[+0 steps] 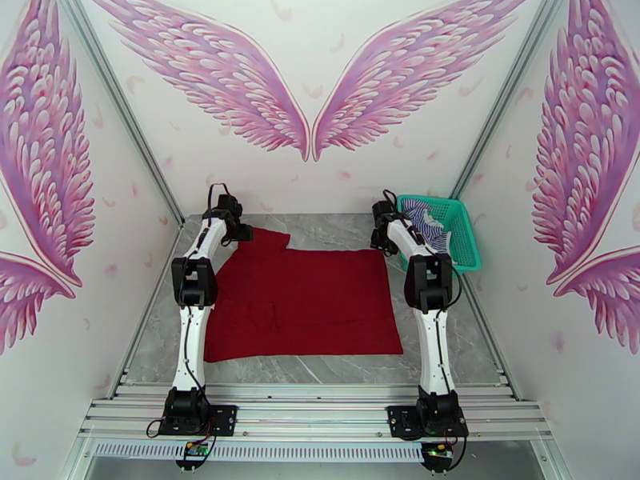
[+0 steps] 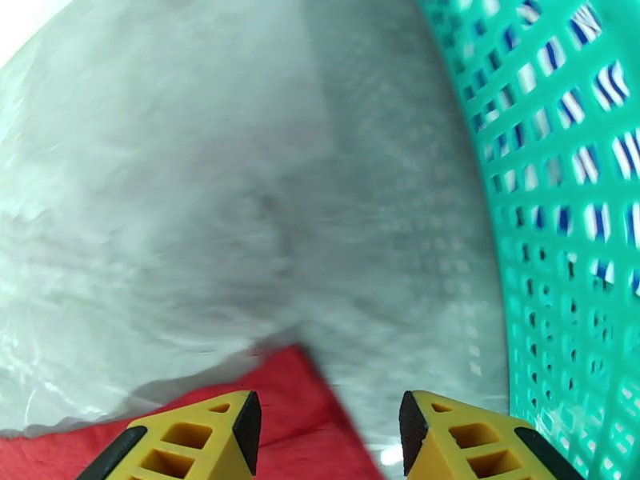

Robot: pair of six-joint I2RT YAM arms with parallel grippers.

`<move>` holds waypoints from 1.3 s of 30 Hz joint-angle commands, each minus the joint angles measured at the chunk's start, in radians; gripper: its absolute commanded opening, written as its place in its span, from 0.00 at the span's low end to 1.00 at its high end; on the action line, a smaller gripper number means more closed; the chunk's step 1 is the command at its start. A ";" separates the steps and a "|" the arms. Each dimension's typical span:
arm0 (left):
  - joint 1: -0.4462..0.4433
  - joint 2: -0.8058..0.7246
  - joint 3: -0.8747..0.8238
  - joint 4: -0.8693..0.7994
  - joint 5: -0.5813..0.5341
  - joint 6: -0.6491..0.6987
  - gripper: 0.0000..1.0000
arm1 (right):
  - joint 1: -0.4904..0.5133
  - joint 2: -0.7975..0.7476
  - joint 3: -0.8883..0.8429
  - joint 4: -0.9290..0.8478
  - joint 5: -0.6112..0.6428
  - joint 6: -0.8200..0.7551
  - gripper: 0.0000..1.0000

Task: Fold and stack the mixed laundry pile

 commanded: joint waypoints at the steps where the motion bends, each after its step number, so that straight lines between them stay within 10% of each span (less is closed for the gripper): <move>1: -0.002 0.006 0.033 -0.024 0.058 -0.005 0.73 | -0.038 -0.021 -0.015 -0.039 0.027 0.024 0.52; 8: 0.010 0.015 0.047 -0.039 0.057 0.007 0.75 | -0.029 -0.056 -0.068 0.079 -0.231 0.000 0.52; 31: 0.035 0.079 0.088 -0.113 0.124 0.049 0.59 | -0.008 0.074 0.008 0.041 -0.298 0.049 0.45; 39: 0.044 0.074 0.096 -0.076 0.213 0.067 0.19 | -0.008 0.065 0.021 0.030 -0.281 0.025 0.33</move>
